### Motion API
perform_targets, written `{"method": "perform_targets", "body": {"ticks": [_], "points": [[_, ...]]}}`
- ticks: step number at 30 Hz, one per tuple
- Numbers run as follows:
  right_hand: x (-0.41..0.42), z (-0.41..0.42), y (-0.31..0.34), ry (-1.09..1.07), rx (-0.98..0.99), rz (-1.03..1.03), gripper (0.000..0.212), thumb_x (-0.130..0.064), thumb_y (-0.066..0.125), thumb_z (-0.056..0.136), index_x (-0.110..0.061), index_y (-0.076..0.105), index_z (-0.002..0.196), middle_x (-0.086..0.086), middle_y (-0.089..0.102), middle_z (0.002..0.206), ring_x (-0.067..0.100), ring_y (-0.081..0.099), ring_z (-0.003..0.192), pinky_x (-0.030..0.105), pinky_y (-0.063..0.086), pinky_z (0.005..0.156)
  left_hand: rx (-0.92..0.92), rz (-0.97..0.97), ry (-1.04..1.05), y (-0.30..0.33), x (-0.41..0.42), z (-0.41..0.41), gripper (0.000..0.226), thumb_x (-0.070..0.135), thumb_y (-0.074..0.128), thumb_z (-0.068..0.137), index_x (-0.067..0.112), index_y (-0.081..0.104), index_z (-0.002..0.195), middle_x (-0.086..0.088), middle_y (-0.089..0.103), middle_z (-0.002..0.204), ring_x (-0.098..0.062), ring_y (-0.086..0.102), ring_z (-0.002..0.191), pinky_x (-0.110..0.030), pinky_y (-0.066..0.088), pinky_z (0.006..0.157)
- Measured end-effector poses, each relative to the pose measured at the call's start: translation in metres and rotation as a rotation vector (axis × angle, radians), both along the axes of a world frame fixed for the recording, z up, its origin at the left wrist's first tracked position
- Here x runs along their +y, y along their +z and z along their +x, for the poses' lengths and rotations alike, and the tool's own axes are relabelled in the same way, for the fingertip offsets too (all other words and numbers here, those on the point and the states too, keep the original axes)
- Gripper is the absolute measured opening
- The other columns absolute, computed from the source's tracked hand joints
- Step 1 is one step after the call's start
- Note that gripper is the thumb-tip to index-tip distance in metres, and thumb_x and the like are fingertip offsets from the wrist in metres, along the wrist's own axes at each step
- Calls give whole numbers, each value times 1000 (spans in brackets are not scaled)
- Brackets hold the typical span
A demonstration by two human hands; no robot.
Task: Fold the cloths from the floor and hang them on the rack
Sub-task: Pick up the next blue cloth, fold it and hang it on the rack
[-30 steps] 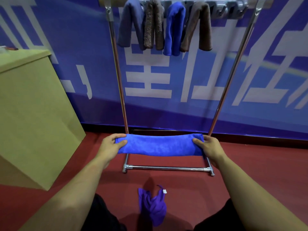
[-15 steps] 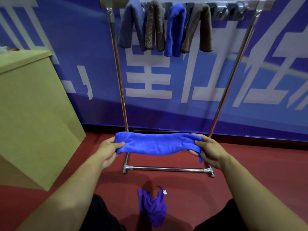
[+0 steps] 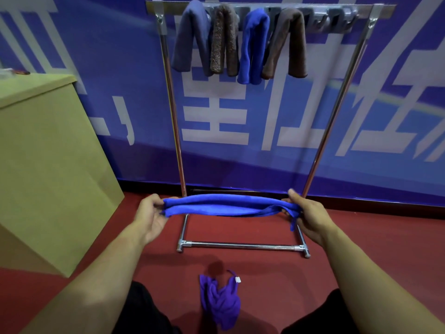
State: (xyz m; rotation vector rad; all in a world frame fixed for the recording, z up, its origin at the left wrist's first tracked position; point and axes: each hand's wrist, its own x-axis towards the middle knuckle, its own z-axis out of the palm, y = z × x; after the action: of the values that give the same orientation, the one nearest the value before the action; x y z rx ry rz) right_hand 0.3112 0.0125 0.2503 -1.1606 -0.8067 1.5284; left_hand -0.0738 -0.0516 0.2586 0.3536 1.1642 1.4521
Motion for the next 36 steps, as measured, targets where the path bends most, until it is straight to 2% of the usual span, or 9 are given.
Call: {"method": "perform_targets", "body": {"ticks": [3, 6, 11, 15, 19, 21, 26, 32, 36], "points": [[0, 2, -9, -15, -124, 76, 7, -2, 73, 86, 3, 73, 92, 17, 74, 88, 29, 62, 81, 29, 56, 69, 98, -26, -28, 0, 1, 4, 29, 21, 59, 96, -3, 70, 84, -11, 68, 64, -18, 66, 58, -28, 52, 68], [-1, 6, -13, 18, -216, 63, 20, 0, 77, 82, 1, 73, 101, 22, 75, 103, 30, 68, 90, 42, 53, 92, 241, -23, -55, -8, 2, 4, 26, 14, 76, 82, -6, 72, 99, -16, 73, 90, -15, 69, 71, -29, 53, 80], [-2, 13, -18, 157, -746, 164, 26, -7, 85, 77, -5, 74, 101, 8, 73, 91, 16, 64, 78, 10, 52, 64, 315, 6, 20, -12, 0, -3, 51, -6, 75, 80, 1, 59, 129, -22, 70, 113, -27, 68, 98, -34, 51, 97], [0, 12, -22, 286, -909, 174, 24, -1, 82, 79, -8, 71, 100, 10, 68, 83, 19, 59, 76, 11, 49, 58, 309, 90, 37, -4, -2, -2, 58, -9, 77, 76, 6, 60, 129, -17, 75, 106, -23, 75, 91, -36, 56, 89], [1, 11, -29, 396, -1048, 177, 24, -7, 85, 76, -14, 70, 94, 6, 70, 88, 18, 64, 76, 13, 53, 68, 543, 214, -86, 6, -6, 14, 52, -7, 80, 75, 10, 65, 122, -12, 78, 101, -24, 74, 92, -33, 58, 85], [-1, 6, -31, 431, -1054, 180, 27, -13, 88, 74, -18, 69, 92, 5, 73, 91, 18, 67, 82, 27, 57, 82, 724, 277, -192, 7, -7, 25, 51, -8, 81, 73, 12, 66, 117, -9, 79, 97, -19, 74, 90, -25, 59, 81], [-17, -30, -19, 512, -887, 262, 37, -17, 88, 76, -14, 70, 107, 1, 73, 105, 9, 67, 93, 5, 48, 77, 1012, 285, -504, -6, -5, 46, 61, 1, 88, 64, 38, 67, 108, 0, 76, 88, -16, 71, 82, -34, 57, 85], [-40, -82, -19, 680, -810, 429, 57, -25, 87, 76, -15, 64, 127, -4, 68, 124, 5, 62, 118, 13, 42, 103, 1097, 273, -701, -6, -7, 54, 64, 15, 90, 64, 45, 63, 114, 11, 62, 70, -7, 53, 65, -27, 51, 78], [-46, -107, -26, 731, -792, 505, 66, -31, 88, 75, -18, 60, 132, -5, 66, 131, 2, 58, 124, 15, 40, 108, 1051, 287, -739, 6, -16, 56, 63, 10, 87, 66, 42, 64, 115, 11, 66, 72, -11, 62, 71, -32, 53, 84]]}}
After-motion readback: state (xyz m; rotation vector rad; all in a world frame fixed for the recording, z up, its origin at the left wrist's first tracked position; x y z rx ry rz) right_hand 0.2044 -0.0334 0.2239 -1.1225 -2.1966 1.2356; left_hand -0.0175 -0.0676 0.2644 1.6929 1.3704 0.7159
